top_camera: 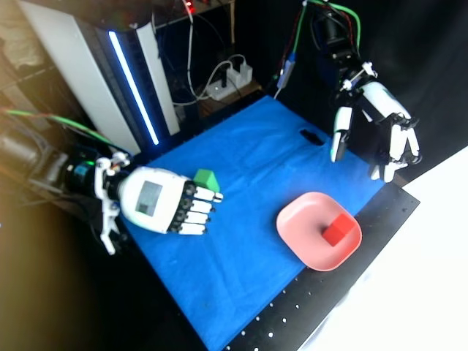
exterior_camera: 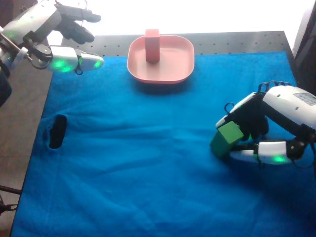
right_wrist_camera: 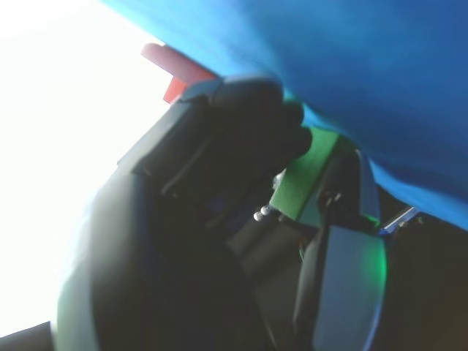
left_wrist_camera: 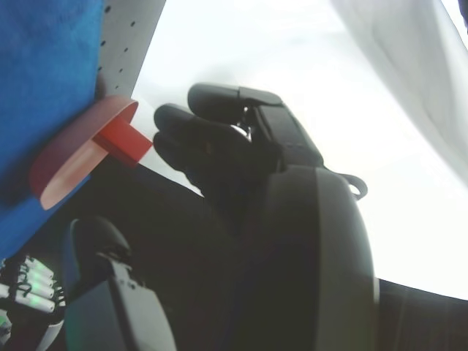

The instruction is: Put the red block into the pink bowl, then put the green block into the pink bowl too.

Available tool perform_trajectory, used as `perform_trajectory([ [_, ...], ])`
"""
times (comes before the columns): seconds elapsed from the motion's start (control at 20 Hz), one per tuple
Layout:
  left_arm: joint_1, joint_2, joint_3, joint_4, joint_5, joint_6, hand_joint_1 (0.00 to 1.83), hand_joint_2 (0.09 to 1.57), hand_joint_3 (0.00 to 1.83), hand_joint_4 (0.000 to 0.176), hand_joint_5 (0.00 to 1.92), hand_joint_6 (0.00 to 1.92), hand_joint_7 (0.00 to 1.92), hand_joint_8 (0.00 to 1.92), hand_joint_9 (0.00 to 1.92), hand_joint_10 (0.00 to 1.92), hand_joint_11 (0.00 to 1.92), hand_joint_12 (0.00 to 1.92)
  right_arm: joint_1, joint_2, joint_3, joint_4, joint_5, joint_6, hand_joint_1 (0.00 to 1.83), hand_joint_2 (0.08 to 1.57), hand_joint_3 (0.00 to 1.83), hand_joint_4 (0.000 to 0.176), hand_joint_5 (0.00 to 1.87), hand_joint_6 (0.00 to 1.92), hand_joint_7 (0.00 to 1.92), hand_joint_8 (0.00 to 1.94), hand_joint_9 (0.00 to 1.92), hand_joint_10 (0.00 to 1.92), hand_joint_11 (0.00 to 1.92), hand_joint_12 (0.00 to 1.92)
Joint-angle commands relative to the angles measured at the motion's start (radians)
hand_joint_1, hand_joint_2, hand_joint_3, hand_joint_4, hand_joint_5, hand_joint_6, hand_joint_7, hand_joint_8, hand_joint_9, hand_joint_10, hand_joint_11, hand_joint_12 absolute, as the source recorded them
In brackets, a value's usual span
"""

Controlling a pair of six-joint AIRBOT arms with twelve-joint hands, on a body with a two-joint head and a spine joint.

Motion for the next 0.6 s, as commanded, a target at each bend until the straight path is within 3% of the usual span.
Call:
perform_trajectory([
  [0.0,-0.004,0.006,0.002,-0.012,-0.115,0.0,1.0,0.86,0.0,0.0,0.67,0.0,1.09,0.0,0.87,0.49,0.42,1.38,0.008,0.011,-0.003,-0.016,0.103,0.003,1.3,1.04,0.0,0.0,1.35,0.04,1.14,0.98,1.13,1.29,1.03,1.63],
  [0.05,-0.003,0.006,0.002,-0.012,-0.114,0.002,1.0,0.86,0.0,0.0,0.67,0.0,1.09,0.01,0.87,0.49,0.41,1.38,0.008,0.02,-0.004,-0.018,0.104,0.003,1.3,1.02,0.0,0.0,1.36,0.03,1.18,0.9,1.13,1.19,0.99,1.57],
  [0.1,-0.003,0.005,0.002,-0.012,-0.112,0.005,1.01,0.86,0.0,0.0,0.67,0.0,1.09,0.01,0.87,0.52,0.41,1.41,0.008,0.033,-0.006,-0.021,0.104,0.003,1.3,1.04,0.0,0.0,1.35,0.02,1.15,0.97,1.14,1.33,1.02,1.71],
  [0.15,-0.002,0.005,0.002,-0.012,-0.111,0.007,0.98,0.85,0.0,0.0,0.67,0.0,1.1,0.01,0.88,0.51,0.45,1.36,0.008,0.046,-0.008,-0.021,0.104,0.003,1.3,1.03,0.0,0.0,1.35,0.02,1.17,0.93,1.11,1.17,0.97,1.57],
  [0.2,-0.002,0.005,0.002,-0.012,-0.109,0.007,0.97,0.85,0.0,0.0,0.68,0.0,1.11,0.01,0.88,0.51,0.45,1.35,0.008,0.055,-0.009,-0.021,0.104,0.003,1.3,1.04,0.0,0.0,1.34,0.02,1.14,0.99,1.1,1.2,0.94,1.62],
  [0.25,-0.002,0.004,0.002,-0.012,-0.107,0.008,0.97,0.86,0.0,0.0,0.68,0.0,1.12,0.01,0.89,0.51,0.43,1.38,0.008,0.063,-0.008,-0.021,0.103,0.002,1.29,1.06,0.0,0.0,1.33,0.01,1.06,1.13,1.05,1.34,0.88,1.74],
  [0.3,-0.002,0.003,0.002,-0.012,-0.104,0.01,0.97,0.86,0.0,0.0,0.68,0.0,1.11,0.01,0.89,0.51,0.42,1.37,0.011,0.07,-0.008,-0.022,0.103,-0.002,1.23,0.99,0.0,0.0,1.42,0.07,1.05,1.3,1.01,1.67,0.96,1.88],
  [0.35,-0.003,0.002,0.002,-0.012,-0.103,0.012,1.0,0.86,0.0,0.0,0.67,0.0,1.12,0.01,0.91,0.52,0.45,1.39,0.019,0.076,-0.007,-0.025,0.103,-0.005,1.22,0.98,0.0,0.0,1.41,0.15,1.06,1.09,0.97,1.5,0.86,1.79],
  [0.4,-0.002,0.002,0.002,-0.012,-0.102,0.012,1.0,0.86,0.0,0.0,0.67,0.0,1.12,0.01,0.91,0.52,0.42,1.39,0.027,0.079,-0.005,-0.027,0.102,-0.009,1.22,0.98,0.0,0.0,1.38,0.23,1.07,1.17,1.0,1.57,0.92,1.86],
  [0.45,-0.002,0.0,0.002,-0.012,-0.1,0.012,0.99,0.88,0.0,0.0,0.66,0.0,1.11,0.01,0.89,0.52,0.4,1.4,0.035,0.08,0.001,-0.028,0.102,-0.01,1.27,1.05,0.0,0.0,1.29,0.15,1.05,1.16,1.0,1.51,0.88,1.83],
  [0.5,-0.001,-0.001,0.002,-0.012,-0.096,0.014,1.01,0.89,0.0,0.0,0.66,0.0,1.12,0.01,0.88,0.53,0.38,1.42,0.04,0.081,0.005,-0.029,0.102,-0.01,1.29,1.05,0.0,0.0,1.28,0.15,1.12,1.03,1.04,1.28,0.87,1.67],
  [0.55,-0.001,-0.002,0.002,-0.012,-0.094,0.016,1.0,0.89,0.0,0.0,0.66,0.0,1.13,0.01,0.89,0.53,0.38,1.38,0.049,0.084,0.012,-0.031,0.101,-0.01,1.23,1.0,0.0,0.0,1.32,0.3,1.11,1.06,1.03,1.5,0.9,1.84],
])
